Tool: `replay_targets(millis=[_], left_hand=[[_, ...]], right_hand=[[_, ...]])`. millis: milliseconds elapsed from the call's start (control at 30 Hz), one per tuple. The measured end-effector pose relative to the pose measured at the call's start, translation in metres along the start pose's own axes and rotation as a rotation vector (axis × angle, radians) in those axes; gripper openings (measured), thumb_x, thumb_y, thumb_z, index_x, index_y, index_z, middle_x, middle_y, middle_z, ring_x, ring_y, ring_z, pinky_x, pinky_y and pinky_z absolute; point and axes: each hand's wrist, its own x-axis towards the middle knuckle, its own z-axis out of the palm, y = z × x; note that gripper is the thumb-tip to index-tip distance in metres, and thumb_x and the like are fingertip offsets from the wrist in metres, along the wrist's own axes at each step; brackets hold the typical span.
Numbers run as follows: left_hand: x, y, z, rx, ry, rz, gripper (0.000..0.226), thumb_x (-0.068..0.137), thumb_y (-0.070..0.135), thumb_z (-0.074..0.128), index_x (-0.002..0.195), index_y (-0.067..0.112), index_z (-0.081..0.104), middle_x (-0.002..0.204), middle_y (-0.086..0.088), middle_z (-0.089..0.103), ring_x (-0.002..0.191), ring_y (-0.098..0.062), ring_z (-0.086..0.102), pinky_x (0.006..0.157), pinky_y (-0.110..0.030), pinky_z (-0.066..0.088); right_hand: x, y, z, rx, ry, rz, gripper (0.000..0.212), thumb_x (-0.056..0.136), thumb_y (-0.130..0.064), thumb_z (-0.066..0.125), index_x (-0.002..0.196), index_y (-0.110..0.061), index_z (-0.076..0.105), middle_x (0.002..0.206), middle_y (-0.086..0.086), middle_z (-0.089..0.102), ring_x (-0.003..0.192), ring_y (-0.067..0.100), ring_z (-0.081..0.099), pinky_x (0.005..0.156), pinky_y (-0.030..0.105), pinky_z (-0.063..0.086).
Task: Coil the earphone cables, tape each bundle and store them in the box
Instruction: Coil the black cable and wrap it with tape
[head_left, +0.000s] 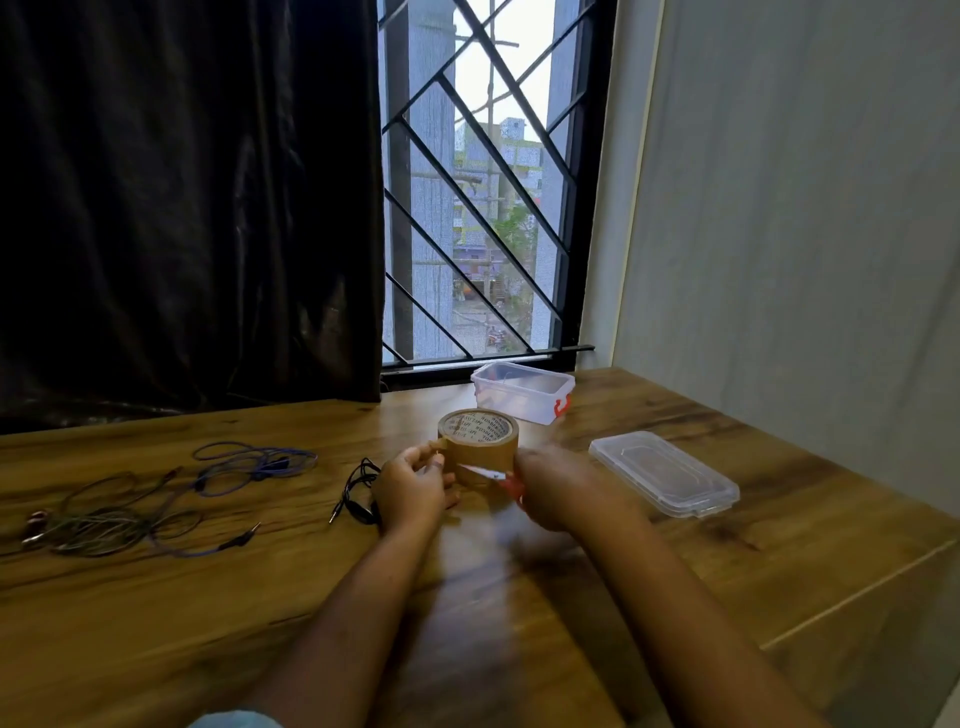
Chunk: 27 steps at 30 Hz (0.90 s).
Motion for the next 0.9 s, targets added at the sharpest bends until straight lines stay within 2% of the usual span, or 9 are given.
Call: replay_targets(millis=[100, 233, 300, 367, 467, 567, 667, 767, 900], left_hand=[[-0.001, -0.001, 0.000, -0.001, 0.013, 0.007, 0.030, 0.094, 0.001, 0.050, 0.123, 0.005, 0.057, 0.107, -0.012, 0.064, 0.073, -0.014, 0.062, 0.065, -0.037, 0.058], [-0.004, 0.002, 0.000, -0.010, 0.010, -0.004, 0.037, 0.094, -0.005, 0.047, 0.128, 0.007, 0.053, 0.121, -0.012, 0.059, 0.075, -0.016, 0.061, 0.068, -0.039, 0.058], [-0.005, 0.004, 0.000, -0.026, 0.002, -0.024, 0.039, 0.094, -0.005, 0.045, 0.130, 0.008, 0.051, 0.123, -0.010, 0.057, 0.073, -0.014, 0.060, 0.063, -0.034, 0.056], [-0.006, 0.006, 0.000, -0.011, 0.006, -0.025, 0.039, 0.094, -0.005, 0.046, 0.131, 0.009, 0.050, 0.123, -0.009, 0.056, 0.072, -0.012, 0.059, 0.061, -0.031, 0.055], [-0.005, 0.005, -0.001, -0.011, 0.007, -0.036, 0.041, 0.093, -0.006, 0.047, 0.131, 0.009, 0.050, 0.124, -0.010, 0.056, 0.078, -0.017, 0.061, 0.063, -0.033, 0.057], [-0.005, 0.005, -0.001, -0.019, 0.013, -0.053, 0.041, 0.093, -0.006, 0.046, 0.131, 0.010, 0.051, 0.123, -0.010, 0.057, 0.080, -0.020, 0.062, 0.062, -0.035, 0.057], [-0.005, 0.005, 0.000, -0.003, 0.017, -0.048, 0.041, 0.093, -0.005, 0.046, 0.130, 0.011, 0.051, 0.124, -0.010, 0.056, 0.078, -0.020, 0.062, 0.060, -0.033, 0.056], [-0.005, 0.005, 0.000, 0.014, 0.011, -0.044, 0.042, 0.093, -0.006, 0.046, 0.130, 0.012, 0.050, 0.125, -0.008, 0.055, 0.078, -0.019, 0.062, 0.060, -0.032, 0.056], [-0.007, 0.005, -0.002, 0.053, 0.004, -0.006, 0.043, 0.092, -0.007, 0.046, 0.130, 0.012, 0.050, 0.118, -0.008, 0.055, 0.075, -0.017, 0.062, 0.061, -0.031, 0.057]], right_hand=[[0.006, -0.002, -0.021, -0.010, 0.095, -0.038, 0.031, 0.094, -0.019, 0.051, 0.125, -0.012, 0.051, 0.121, 0.015, 0.059, 0.107, 0.030, 0.057, 0.092, 0.040, 0.046], [0.013, -0.017, -0.040, -0.028, 0.121, -0.057, 0.044, 0.091, 0.001, 0.045, 0.134, -0.008, 0.034, 0.124, 0.020, 0.055, 0.110, 0.036, 0.055, 0.074, 0.036, 0.038], [0.022, -0.025, -0.044, -0.059, 0.106, -0.044, 0.045, 0.092, -0.001, 0.048, 0.135, -0.008, 0.033, 0.126, 0.017, 0.055, 0.114, 0.034, 0.054, 0.078, 0.038, 0.041], [0.033, -0.029, -0.049, -0.114, 0.061, -0.031, 0.049, 0.091, -0.006, 0.052, 0.136, -0.009, 0.033, 0.132, 0.015, 0.050, 0.122, 0.033, 0.049, 0.089, 0.040, 0.045], [0.046, -0.028, -0.054, -0.201, -0.013, -0.005, 0.057, 0.090, -0.008, 0.056, 0.142, -0.011, 0.032, 0.140, 0.015, 0.043, 0.129, 0.033, 0.043, 0.096, 0.040, 0.047], [0.054, -0.027, -0.059, -0.241, -0.010, -0.034, 0.055, 0.088, -0.010, 0.061, 0.138, -0.012, 0.038, 0.138, 0.012, 0.047, 0.125, 0.030, 0.048, 0.095, 0.039, 0.048], [0.063, -0.026, -0.063, -0.278, 0.024, -0.109, 0.048, 0.084, -0.006, 0.066, 0.128, -0.012, 0.050, 0.127, 0.009, 0.054, 0.115, 0.027, 0.055, 0.087, 0.036, 0.050], [0.074, -0.031, -0.065, -0.328, 0.030, -0.188, 0.053, 0.075, -0.006, 0.075, 0.122, -0.011, 0.053, 0.120, 0.009, 0.057, 0.108, 0.026, 0.057, 0.088, 0.039, 0.053], [0.083, -0.038, -0.062, -0.345, 0.059, -0.265, 0.041, 0.080, -0.002, 0.068, 0.119, -0.008, 0.057, 0.121, 0.009, 0.058, 0.108, 0.025, 0.057, 0.087, 0.039, 0.053]])
